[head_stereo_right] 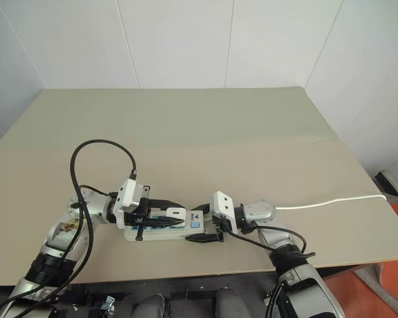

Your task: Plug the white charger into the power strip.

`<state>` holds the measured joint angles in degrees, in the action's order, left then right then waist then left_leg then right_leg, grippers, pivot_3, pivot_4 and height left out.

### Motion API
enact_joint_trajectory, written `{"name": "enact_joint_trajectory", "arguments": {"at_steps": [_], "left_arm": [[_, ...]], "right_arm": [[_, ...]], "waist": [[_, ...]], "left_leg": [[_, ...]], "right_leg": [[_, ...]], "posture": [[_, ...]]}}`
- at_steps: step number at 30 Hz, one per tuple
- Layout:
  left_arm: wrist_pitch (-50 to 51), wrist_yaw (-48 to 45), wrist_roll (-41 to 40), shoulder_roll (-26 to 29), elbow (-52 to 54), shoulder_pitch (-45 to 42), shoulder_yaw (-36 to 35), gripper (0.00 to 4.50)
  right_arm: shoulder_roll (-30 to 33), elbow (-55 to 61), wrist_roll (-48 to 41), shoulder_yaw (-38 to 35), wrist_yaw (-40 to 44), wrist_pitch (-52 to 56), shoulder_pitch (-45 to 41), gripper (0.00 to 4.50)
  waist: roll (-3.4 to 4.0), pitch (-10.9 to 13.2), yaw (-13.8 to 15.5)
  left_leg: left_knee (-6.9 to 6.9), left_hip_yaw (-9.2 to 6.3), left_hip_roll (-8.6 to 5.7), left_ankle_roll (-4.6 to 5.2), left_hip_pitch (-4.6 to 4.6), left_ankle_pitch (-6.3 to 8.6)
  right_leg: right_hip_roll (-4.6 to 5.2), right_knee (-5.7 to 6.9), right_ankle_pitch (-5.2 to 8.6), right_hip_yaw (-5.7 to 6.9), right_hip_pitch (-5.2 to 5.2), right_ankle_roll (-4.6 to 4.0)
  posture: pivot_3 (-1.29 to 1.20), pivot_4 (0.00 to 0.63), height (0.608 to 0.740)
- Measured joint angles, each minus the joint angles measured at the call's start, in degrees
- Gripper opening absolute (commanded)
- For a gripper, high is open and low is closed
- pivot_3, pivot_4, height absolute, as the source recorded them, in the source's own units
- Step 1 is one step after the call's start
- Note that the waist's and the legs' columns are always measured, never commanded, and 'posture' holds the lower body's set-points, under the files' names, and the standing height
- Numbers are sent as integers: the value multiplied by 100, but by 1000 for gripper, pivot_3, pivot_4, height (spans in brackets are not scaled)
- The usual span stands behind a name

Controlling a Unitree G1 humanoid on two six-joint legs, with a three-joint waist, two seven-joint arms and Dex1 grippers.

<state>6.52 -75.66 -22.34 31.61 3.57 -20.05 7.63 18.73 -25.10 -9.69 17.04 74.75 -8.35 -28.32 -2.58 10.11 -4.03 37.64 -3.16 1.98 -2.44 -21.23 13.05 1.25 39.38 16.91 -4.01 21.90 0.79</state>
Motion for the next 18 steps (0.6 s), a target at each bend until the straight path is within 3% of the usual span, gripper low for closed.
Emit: {"name": "enact_joint_trajectory", "arguments": {"at_steps": [18], "left_arm": [[41,51,-39,-34,1,0,41,1020]], "right_arm": [[0,-7,5,21,1,-4,7,3449]], "waist": [[0,0,-4]], "left_leg": [[-32,1,1,1,6,-1]], "right_leg": [[-1,-22,7,-4,0,15]], "posture": [[0,150,740]]}}
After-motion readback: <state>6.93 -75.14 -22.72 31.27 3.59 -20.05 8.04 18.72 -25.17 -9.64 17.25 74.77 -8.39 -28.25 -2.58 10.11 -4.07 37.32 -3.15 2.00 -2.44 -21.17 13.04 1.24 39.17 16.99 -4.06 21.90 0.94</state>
